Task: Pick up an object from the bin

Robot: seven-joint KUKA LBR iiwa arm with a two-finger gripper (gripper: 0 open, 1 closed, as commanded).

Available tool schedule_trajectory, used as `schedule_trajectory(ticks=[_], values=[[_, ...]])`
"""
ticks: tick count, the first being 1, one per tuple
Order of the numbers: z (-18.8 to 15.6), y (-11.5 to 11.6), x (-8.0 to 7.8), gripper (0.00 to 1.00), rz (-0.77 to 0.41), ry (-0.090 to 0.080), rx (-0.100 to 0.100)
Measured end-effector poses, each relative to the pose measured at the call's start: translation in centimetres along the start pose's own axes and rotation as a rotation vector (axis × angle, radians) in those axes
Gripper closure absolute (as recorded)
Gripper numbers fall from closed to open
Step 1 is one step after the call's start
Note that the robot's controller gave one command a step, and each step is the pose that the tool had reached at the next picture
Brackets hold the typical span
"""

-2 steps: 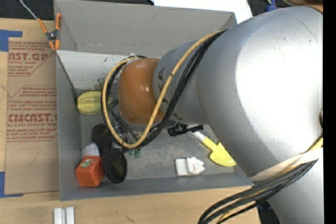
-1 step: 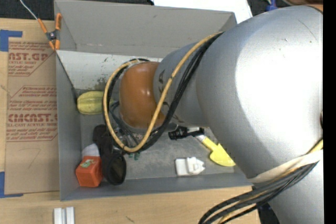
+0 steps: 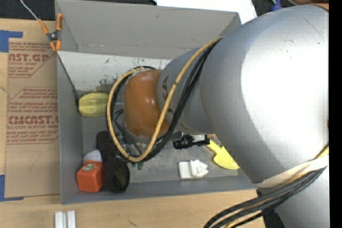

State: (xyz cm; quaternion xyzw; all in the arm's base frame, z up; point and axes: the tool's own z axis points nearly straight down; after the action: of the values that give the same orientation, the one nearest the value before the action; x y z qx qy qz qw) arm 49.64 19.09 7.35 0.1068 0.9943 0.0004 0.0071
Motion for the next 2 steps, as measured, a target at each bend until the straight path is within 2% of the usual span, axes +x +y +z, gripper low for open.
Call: schedule_trajectory(ticks=[1,2], values=[[0.1,2.01,0.91,1.0,-0.024,-0.007,0.027],[0.13,1.78,0.81,1.0,-0.052,-0.008,0.016]])
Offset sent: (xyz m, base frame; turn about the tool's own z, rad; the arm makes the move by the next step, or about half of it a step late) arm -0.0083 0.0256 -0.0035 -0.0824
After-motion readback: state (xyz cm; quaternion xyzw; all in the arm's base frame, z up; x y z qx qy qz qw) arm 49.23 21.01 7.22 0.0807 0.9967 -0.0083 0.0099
